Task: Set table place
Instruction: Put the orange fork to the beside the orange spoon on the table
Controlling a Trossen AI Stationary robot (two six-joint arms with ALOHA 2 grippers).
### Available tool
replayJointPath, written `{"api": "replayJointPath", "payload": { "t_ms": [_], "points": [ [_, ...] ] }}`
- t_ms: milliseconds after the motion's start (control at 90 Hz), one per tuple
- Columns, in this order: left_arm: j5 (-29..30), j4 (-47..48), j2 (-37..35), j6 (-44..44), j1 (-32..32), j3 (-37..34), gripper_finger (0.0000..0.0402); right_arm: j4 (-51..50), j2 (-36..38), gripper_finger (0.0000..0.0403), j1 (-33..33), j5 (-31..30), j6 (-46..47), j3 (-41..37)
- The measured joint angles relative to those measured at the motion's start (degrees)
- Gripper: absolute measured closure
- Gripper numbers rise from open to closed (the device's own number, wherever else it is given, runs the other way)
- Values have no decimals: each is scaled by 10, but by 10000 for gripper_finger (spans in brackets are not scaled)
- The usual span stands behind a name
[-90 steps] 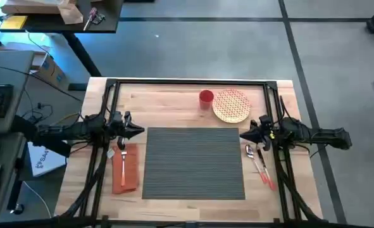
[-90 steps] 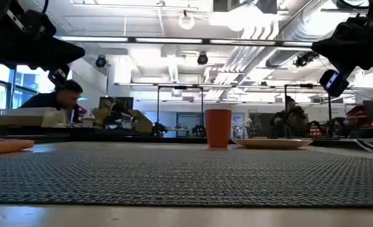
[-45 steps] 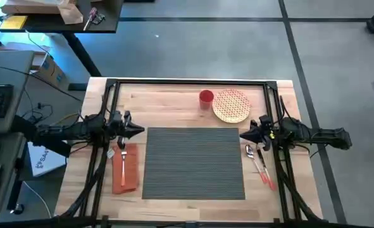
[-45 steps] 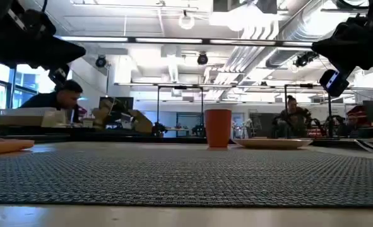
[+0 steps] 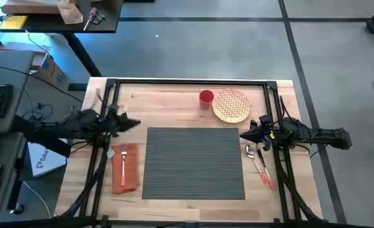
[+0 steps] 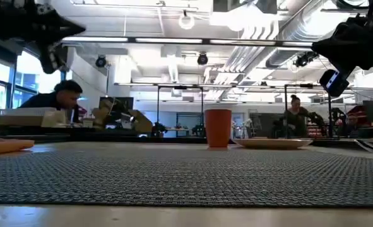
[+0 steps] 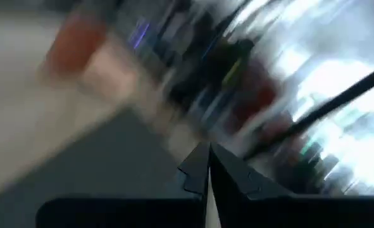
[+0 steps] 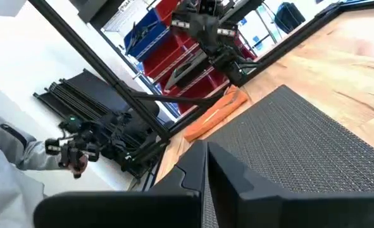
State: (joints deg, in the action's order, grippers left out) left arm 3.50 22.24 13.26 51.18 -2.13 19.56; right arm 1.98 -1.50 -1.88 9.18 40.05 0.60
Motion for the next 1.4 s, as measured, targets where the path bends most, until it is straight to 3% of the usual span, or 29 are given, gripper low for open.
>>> {"api": "replayJointPath", "payload": {
  "t_ms": [89, 189, 311, 400, 578, 767, 1056, 1256, 1400],
  "points": [
    [-19, 158, 93, 59, -38, 73, 401, 0, 0, 402, 0, 0, 0, 0],
    [-75, 245, 193, 163, -84, 104, 401, 0, 0, 402, 0, 0, 0, 0],
    [-146, 260, 297, 306, -136, 100, 397, 0, 0, 402, 0, 0, 0, 0],
    [-184, 266, 359, 364, -163, 89, 381, 0, 0, 402, 0, 0, 0, 0],
    [-186, 260, 443, 431, -183, 71, 332, 0, 0, 402, 0, 0, 0, 0],
    [-172, 255, 504, 453, -184, 71, 325, 0, 0, 402, 0, 0, 0, 0],
    [-165, 250, 555, 447, -184, 87, 395, 0, 0, 402, 0, 0, 0, 0],
    [-128, 323, 542, 411, -184, 187, 400, 0, 0, 402, 0, 0, 0, 0],
    [-58, 292, 539, 356, -184, 281, 401, 0, 0, 402, 0, 0, 0, 0]
  ]
}}
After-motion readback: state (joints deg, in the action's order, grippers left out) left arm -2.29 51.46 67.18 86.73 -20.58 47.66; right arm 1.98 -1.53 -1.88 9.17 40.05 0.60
